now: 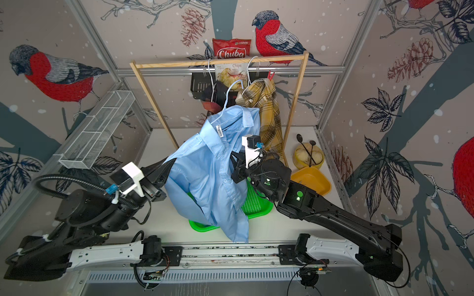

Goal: Remove the clothespins securing long-sleeve shirts to the hanger
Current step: Adjust the long-sleeve shirt at the bin.

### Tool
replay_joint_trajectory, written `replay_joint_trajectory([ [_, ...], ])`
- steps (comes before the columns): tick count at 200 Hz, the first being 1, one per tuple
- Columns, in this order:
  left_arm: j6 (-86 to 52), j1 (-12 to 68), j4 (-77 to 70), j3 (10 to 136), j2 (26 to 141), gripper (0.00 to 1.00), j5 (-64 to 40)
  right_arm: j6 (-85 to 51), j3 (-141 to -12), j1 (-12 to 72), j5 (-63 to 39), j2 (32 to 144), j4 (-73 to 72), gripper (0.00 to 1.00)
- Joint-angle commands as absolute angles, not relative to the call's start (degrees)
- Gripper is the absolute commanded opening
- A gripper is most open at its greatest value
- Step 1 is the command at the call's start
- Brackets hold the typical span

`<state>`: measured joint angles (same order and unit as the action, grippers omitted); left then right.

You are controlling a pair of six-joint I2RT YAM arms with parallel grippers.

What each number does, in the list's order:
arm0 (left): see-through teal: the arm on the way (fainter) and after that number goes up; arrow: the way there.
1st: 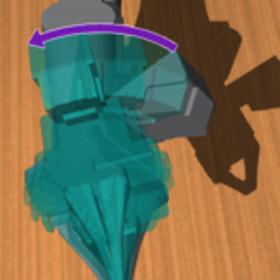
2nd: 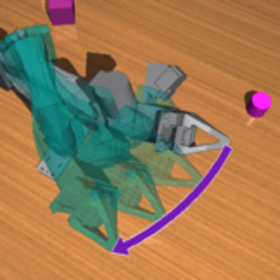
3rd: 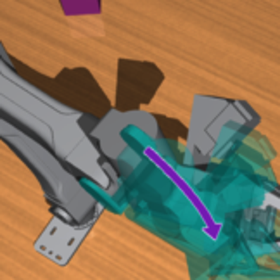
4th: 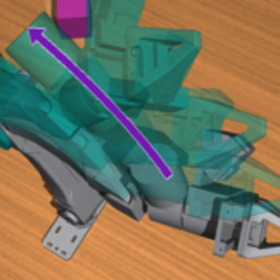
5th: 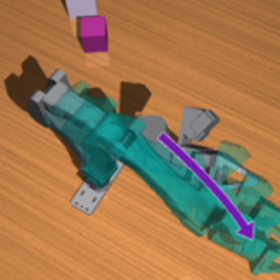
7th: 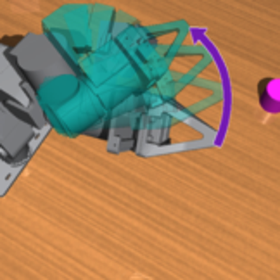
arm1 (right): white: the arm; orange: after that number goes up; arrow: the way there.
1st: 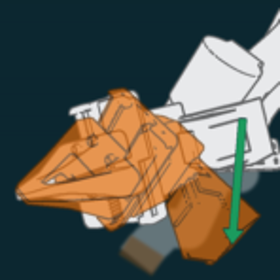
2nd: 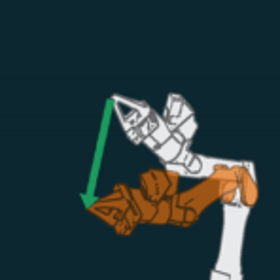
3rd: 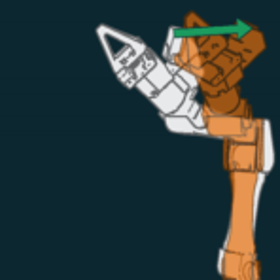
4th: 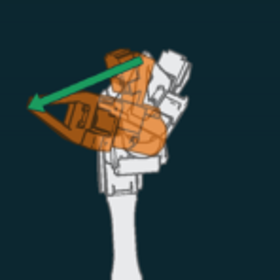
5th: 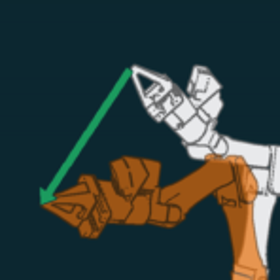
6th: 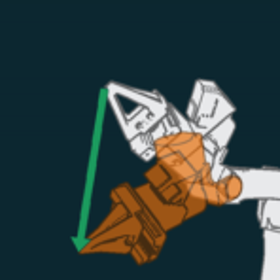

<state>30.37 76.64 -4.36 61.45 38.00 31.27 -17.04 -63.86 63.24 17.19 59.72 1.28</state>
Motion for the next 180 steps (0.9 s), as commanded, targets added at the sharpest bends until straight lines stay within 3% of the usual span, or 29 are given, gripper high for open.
replay_joint_trajectory([
  [1,32.71,74.51,-12.4,60.36,40.03,0.0,32.56,-21.01,-62.06,60.53,10.43,60.73,-2.92,0.0],
  [61,16.98,55.38,-11.16,54.05,43.89,0.0,14.12,-26.54,-52.5,54.45,6.53,60.9,-4.13,0.0],
  [98,13.36,53.18,-13.5,50.73,46.09,0.0,11.68,-29.35,-45.28,53.35,5.93,61.82,-6.18,0.02],
  [143,7.61,50.68,-15.09,45.49,45.34,0.0,10.02,-33.58,-37.75,52.37,1.17,63.72,-11.23,0.14],
  [151,6.63,50.63,-14.18,45.2,45.23,0.0,10.19,-34.07,-36.71,52.27,0.27,63.71,-11.72,0.22],
  [158,5.62,50.63,-13.44,44.73,45.01,0.0,10.2,-34.19,-36.32,52.29,-0.27,63.72,-11.33,0.38],
  [180,3.2,50.62,-12.68,42.27,43.36,0.0,10.25,-34.07,-36.71,52.24,-0.23,61.21,-6.56,0.74],
])
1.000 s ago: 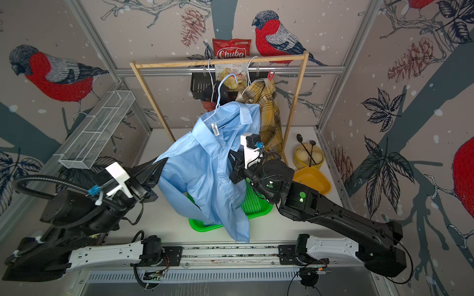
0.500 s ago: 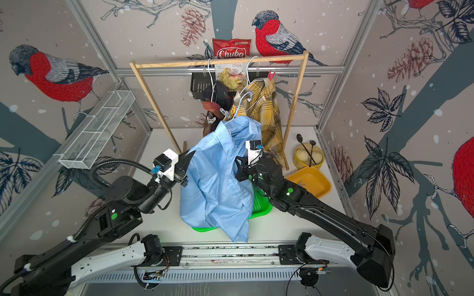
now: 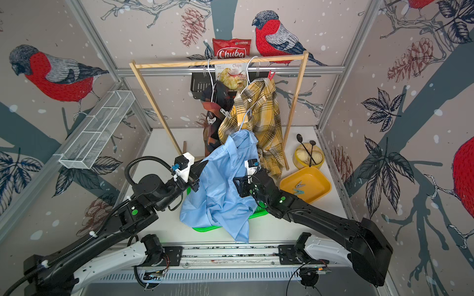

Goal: Remove the clothespins securing long-sleeve shirts to the hanger
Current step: Adjust the long-sleeve shirt at the bin.

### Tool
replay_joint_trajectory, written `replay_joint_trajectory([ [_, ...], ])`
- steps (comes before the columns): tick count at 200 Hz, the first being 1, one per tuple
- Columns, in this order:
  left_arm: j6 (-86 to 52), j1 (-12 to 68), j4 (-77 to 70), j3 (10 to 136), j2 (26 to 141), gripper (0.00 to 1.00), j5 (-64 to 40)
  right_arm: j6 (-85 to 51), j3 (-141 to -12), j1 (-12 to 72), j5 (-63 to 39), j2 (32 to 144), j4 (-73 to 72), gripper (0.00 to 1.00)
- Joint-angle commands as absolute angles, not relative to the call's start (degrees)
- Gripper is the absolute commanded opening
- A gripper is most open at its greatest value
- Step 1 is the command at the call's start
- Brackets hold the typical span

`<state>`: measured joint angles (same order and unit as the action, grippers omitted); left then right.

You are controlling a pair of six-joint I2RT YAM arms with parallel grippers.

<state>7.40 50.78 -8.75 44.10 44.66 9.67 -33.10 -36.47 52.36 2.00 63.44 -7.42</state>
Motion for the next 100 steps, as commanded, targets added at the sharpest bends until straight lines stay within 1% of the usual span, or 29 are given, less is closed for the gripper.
replay_joint_trajectory([
  [1,3.18,50.62,-12.71,42.19,43.26,0.0,10.27,-34.04,-36.77,52.27,-0.16,61.02,-6.31,0.75],
  [14,3.16,50.63,-12.29,41.51,43.02,0.0,10.37,-34.01,-37.36,52.26,-0.08,57.72,-2.51,0.88],
  [27,3.08,50.63,-12.15,41.4,42.83,0.0,10.24,-34.47,-38.49,52.28,-0.25,54.8,2.31,0.94],
  [62,3.08,50.62,-13.31,39.76,41.59,0.0,9.25,-37.53,-39.91,54.79,-2.12,51.77,15.85,0.95],
  [100,2.9,50.63,-14.06,38.47,40.86,0.0,8.66,-41.86,-39.16,60.1,-0.69,55.08,22.84,0.97],
])
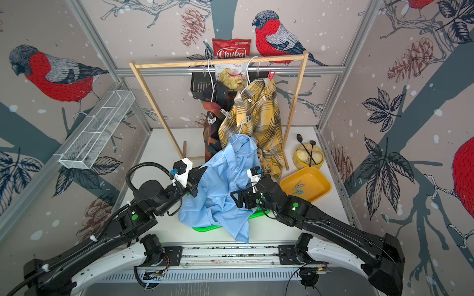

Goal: Remove the clothespins securing long-sleeve shirts to the hanger
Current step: Adjust the long-sleeve shirt at the bin.

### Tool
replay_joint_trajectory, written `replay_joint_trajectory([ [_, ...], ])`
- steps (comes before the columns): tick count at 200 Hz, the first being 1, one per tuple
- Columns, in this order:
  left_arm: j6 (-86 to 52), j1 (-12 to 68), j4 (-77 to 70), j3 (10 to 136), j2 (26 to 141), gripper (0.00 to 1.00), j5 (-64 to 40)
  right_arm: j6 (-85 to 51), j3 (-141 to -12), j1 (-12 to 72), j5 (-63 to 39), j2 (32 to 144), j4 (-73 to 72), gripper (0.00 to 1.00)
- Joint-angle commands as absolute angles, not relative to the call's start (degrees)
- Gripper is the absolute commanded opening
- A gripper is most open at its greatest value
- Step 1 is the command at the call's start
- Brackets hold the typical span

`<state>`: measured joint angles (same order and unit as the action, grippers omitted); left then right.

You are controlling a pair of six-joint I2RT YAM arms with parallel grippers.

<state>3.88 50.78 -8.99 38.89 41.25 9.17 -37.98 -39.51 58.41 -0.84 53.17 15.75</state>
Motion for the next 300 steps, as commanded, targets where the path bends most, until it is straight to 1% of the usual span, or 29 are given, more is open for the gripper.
replay_joint_trajectory([
  [1,2.9,50.63,-14.06,38.48,40.86,0.0,8.64,-41.89,-39.09,60.15,-0.61,55.23,22.89,0.97],
  [43,2.64,50.58,-14.28,37.72,39.98,0.0,7.83,-41.21,-38.46,60.31,-1.59,64.17,19.75,0.97],
  [58,2.56,50.63,-14.25,37.62,39.75,0.0,7.84,-40.58,-39.42,60.09,-4.17,68.82,18.24,0.95],
  [70,2.53,50.63,-14.41,37.49,39.68,0.0,7.69,-40.14,-39.81,60.25,-6.25,71.52,16.45,0.88],
  [88,2.46,50.62,-14.5,37.27,39.6,0.0,7.4,-39.85,-40.21,60.16,-7.95,74.06,14.55,0.76],
  [113,2.29,50.63,-14.59,36.96,39.36,0.0,7.22,-39.73,-40.35,59.05,-9.12,72.91,13.01,0.36],
  [114,2.29,50.63,-14.55,36.94,39.37,0.0,7.22,-39.66,-40.37,58.88,-9.14,72.76,13.01,0.33],
  [116,2.29,50.63,-14.51,36.99,39.33,0.0,7.21,-39.65,-40.4,58.8,-9.14,72.64,13.01,0.31],
  [120,2.24,50.63,-14.56,36.96,39.37,0.0,7.21,-39.51,-40.51,58.4,-9.16,72.19,13.2,0.24],
  [121,2.22,50.63,-14.53,36.94,39.33,0.0,7.21,-39.51,-40.51,58.4,-9.16,72.19,13.2,0.24],
  [124,2.28,50.63,-14.57,36.97,39.29,0.0,7.21,-39.42,-40.59,58.09,-9.14,72.16,13.32,0.19],
  [126,2.28,50.63,-14.59,36.99,39.22,0.0,7.23,-39.4,-40.6,57.96,-9.14,72.16,13.29,0.18],
  [128,2.22,50.63,-14.52,36.96,39.25,0.0,7.21,-39.31,-40.68,57.75,-9.14,70.99,13.37,0.15],
  [131,2.21,50.63,-14.5,36.92,39.21,0.0,7.21,-39.29,-40.69,57.54,-9.07,70.23,13.44,0.13],
  [155,2.36,50.63,-14.29,37.69,38.91,0.0,7.55,-38.55,-42.31,55.98,-7.48,67.11,14.21,0.0],
  [181,3.46,50.63,-13.52,40.51,38.98,0.0,8.11,-36.38,-47.58,54.67,-2.37,65.21,16.38,0.0],
  [205,3.99,50.63,-12.62,45.47,41.08,0.0,7.09,-33.86,-52.31,52.86,4.37,64.81,16.54,0.0],
  [241,5.3,50.63,-12.72,50.79,45.98,0.0,5.13,-31.58,-55.41,51.1,12.19,65.18,11.44,0.0],
  [262,5.79,50.63,-13.63,51.46,47.53,0.0,5.38,-32.19,-52.31,51.69,14.66,66.64,6.57,0.0],
  [289,5.93,50.63,-14.24,50.94,48.86,0.0,5.07,-36.85,-40.53,52.78,16.27,68.87,-5.56,0.0],
  [295,5.85,50.63,-14.09,50.68,49.04,0.0,4.97,-37.82,-38.24,53.53,16.25,69.58,-8.29,0.03],
  [300,5.63,50.63,-14.01,50.42,49.04,0.0,5.01,-38.68,-36.78,54.17,16.19,70.27,-9.65,0.09],
])
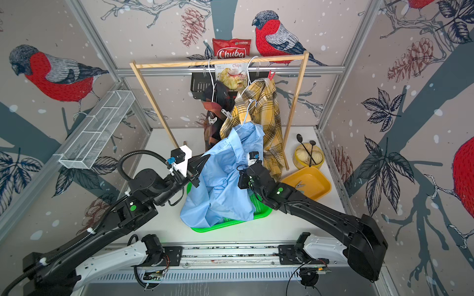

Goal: Remove the clothespins securing long-sleeve shirts to the hanger
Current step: Adjust the long-sleeve shirt at the bin.

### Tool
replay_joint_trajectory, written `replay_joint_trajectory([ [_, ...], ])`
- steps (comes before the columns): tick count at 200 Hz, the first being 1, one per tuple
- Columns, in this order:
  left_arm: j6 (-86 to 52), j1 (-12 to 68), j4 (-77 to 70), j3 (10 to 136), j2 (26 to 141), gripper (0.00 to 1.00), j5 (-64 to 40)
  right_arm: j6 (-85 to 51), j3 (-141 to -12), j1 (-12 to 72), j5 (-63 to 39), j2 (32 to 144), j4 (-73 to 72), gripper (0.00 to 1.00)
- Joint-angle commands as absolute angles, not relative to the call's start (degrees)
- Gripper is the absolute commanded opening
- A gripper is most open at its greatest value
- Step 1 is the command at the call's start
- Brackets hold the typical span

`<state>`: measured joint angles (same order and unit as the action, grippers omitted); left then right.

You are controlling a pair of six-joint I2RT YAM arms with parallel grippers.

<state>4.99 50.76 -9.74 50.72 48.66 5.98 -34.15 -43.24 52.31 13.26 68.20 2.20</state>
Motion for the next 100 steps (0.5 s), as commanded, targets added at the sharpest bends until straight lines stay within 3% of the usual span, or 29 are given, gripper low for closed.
replay_joint_trajectory([
  [1,5.58,50.63,-13.95,50.35,49.04,0.0,5.01,-38.85,-36.54,54.24,16.18,70.38,-9.84,0.11],
  [16,5.2,50.61,-13.09,49.38,48.47,0.0,5.36,-40.27,-34.44,56.89,17.13,71.1,-11.31,0.26],
  [29,4.71,50.63,-12.11,48.26,47.43,0.0,5.37,-40.34,-33.77,58.95,18.5,69.58,-10.61,0.56],
  [41,3.95,50.63,-11.2,46.97,46.09,0.0,5.21,-40.05,-34.05,59.64,19.26,66.79,-7.89,0.69],
  [57,2.98,50.63,-9.99,45.01,43.96,0.0,5.11,-39.26,-34.57,59.85,20.72,61.04,-3.04,0.72],
  [100,0.59,50.63,-7.86,40.25,39.14,0.0,0.17,-34.02,-35.9,58.32,22.3,43.99,2.17,0.67],
])
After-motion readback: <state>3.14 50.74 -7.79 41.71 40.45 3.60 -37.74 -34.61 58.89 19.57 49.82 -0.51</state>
